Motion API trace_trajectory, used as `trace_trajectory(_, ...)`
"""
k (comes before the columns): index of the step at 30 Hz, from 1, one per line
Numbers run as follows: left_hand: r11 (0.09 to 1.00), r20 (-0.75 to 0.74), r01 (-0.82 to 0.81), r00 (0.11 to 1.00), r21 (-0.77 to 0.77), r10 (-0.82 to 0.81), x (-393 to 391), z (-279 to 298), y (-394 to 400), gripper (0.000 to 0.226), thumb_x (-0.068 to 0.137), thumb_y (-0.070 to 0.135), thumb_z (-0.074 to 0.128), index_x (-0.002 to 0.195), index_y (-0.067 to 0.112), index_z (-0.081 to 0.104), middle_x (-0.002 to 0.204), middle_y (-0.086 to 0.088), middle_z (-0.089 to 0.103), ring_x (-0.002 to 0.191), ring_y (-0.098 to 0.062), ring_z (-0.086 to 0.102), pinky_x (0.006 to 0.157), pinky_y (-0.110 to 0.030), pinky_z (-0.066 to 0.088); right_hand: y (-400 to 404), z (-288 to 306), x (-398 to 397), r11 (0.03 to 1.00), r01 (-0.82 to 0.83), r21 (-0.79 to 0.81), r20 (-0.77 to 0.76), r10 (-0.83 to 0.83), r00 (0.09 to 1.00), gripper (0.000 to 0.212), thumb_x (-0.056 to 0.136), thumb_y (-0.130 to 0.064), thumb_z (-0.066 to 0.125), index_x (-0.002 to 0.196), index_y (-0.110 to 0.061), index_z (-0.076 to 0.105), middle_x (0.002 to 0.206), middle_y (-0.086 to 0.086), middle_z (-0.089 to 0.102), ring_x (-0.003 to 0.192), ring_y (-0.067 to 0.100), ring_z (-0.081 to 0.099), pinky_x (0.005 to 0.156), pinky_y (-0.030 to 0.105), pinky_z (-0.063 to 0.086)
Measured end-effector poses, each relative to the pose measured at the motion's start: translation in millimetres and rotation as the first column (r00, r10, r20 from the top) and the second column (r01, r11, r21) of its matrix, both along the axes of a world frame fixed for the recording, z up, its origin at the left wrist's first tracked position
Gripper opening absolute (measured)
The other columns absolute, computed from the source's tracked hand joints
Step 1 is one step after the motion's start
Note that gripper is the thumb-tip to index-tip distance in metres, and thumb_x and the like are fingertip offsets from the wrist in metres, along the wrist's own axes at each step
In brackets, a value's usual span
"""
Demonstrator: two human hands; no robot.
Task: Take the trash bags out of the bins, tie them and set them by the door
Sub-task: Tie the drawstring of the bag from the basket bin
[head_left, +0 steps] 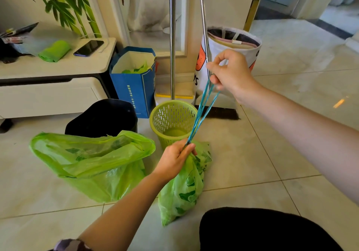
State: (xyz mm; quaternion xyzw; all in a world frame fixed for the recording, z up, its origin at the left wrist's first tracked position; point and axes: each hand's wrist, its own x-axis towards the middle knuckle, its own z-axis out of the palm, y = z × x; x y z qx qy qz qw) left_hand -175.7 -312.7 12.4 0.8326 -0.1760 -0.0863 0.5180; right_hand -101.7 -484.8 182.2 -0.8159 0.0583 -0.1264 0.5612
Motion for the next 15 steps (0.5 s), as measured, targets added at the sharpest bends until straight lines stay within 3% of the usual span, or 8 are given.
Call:
trace_trajectory(3,0.998,-0.042,-0.018,0.999,-0.055,0.016,2.8,4.8,0.4,0.035,0.100,0.032,0.042,0.078,0.014,0.063,0.077,-0.004,0.066,0.071,-0.018,0.055,0.073,-0.032,0.044,-4.8,-4.2,0.7,0.990,-0.142,-0.014,-0.019,0.142,0.990,0.017,0.088,-0.008,0.061,0.076,-0.012,0.049,0.055,0.001,0.064,0.052,0.018,0.060,0.053,0.028,0.054)
trace_trajectory(5,0.995,-0.077,-0.034,0.997,-0.090,0.027,4.7,6.0,-0.4,0.035,0.101,0.028,0.041,0.074,0.013,0.056,0.084,-0.001,0.071,0.083,-0.016,0.062,0.083,-0.029,0.045,-11.4,-8.8,3.4,0.984,-0.152,-0.090,-0.049,0.148,0.988,0.017,0.086,-0.007,0.062,0.074,-0.012,0.051,0.072,0.011,0.070,0.061,0.020,0.066,0.059,0.026,0.057)
trace_trajectory(7,0.983,-0.149,-0.093,0.986,-0.159,0.069,8.6,7.9,-0.1,0.035,0.101,0.026,0.040,0.073,0.015,0.057,0.084,-0.001,0.071,0.088,-0.017,0.064,0.089,-0.029,0.046,-21.2,-12.5,7.4,0.988,-0.068,-0.141,-0.058,0.061,0.996,0.016,0.085,-0.011,0.064,0.076,-0.013,0.052,0.083,0.015,0.070,0.073,0.025,0.071,0.068,0.033,0.060)
trace_trajectory(9,0.938,-0.270,-0.223,0.951,-0.266,0.149,12.9,11.8,2.4,0.037,0.101,0.027,0.040,0.074,0.012,0.061,0.085,-0.004,0.072,0.087,-0.016,0.066,0.091,-0.031,0.049,-31.3,-18.8,8.1,0.997,0.059,-0.049,-0.070,-0.062,0.996,0.015,0.088,-0.013,0.061,0.078,-0.017,0.050,0.091,0.015,0.064,0.072,0.025,0.071,0.069,0.040,0.061)
trace_trajectory(11,0.877,-0.363,-0.328,0.911,-0.351,0.195,14.9,16.3,3.6,0.040,0.101,0.028,0.040,0.074,0.010,0.063,0.087,-0.011,0.073,0.085,-0.018,0.066,0.086,-0.033,0.054,-34.3,-29.5,0.7,0.975,0.126,0.185,-0.182,-0.092,0.979,0.008,0.092,-0.014,0.054,0.086,-0.018,0.050,0.098,0.013,0.061,0.067,0.023,0.067,0.066,0.038,0.061)
trace_trajectory(13,0.860,-0.401,-0.355,0.894,-0.367,0.198,14.4,20.1,3.0,0.041,0.101,0.029,0.041,0.075,0.010,0.066,0.090,-0.012,0.073,0.085,-0.021,0.066,0.080,-0.033,0.058,-27.8,-49.6,-11.4,0.939,0.100,0.330,-0.345,0.021,0.938,0.004,0.093,-0.015,0.052,0.096,-0.012,0.054,0.098,0.012,0.063,0.065,0.020,0.063,0.066,0.035,0.058)
trace_trajectory(15,0.871,-0.418,-0.336,0.892,-0.358,0.173,13.2,20.8,2.6,0.041,0.101,0.029,0.041,0.077,0.009,0.068,0.090,-0.013,0.073,0.083,-0.025,0.066,0.078,-0.036,0.058,-16.4,-72.5,-24.6,0.964,-0.031,0.264,-0.436,0.148,0.888,0.017,0.093,-0.017,0.055,0.104,-0.006,0.060,0.099,0.011,0.066,0.069,0.017,0.060,0.067,0.030,0.055)
